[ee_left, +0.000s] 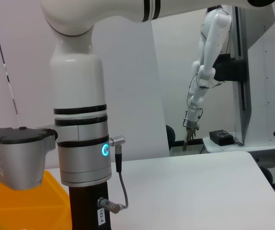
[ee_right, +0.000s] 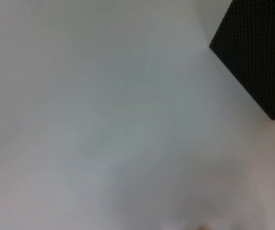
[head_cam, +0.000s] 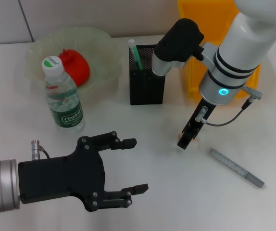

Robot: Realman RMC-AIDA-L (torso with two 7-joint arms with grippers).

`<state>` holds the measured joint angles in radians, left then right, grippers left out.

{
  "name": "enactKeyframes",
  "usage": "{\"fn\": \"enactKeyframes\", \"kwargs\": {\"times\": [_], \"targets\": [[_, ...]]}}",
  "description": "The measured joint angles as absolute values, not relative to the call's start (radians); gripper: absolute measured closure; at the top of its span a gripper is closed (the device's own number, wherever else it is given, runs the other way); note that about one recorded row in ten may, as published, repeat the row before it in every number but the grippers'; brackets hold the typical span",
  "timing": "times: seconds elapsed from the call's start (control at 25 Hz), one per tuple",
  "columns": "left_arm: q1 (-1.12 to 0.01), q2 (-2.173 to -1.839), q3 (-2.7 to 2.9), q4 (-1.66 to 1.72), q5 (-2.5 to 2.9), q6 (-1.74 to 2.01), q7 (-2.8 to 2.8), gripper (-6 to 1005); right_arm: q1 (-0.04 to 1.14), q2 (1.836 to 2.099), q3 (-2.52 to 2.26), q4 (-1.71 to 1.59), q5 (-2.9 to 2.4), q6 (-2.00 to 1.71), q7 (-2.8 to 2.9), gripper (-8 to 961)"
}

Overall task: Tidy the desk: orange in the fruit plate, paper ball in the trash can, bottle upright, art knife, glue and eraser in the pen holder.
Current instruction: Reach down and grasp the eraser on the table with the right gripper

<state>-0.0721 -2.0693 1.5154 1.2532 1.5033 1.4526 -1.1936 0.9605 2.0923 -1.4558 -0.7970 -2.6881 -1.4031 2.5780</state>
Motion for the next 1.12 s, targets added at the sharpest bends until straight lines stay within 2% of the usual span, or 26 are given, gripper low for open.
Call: {"fn": "enactKeyframes", "kwargs": {"times": [1.12], "targets": [[-0.073,-2.069,1.512,1.252,1.503,1.453,-1.191,213,0.96,2.092,-1.467,-0.788,-2.677,-1.395,2.6,353]]}}
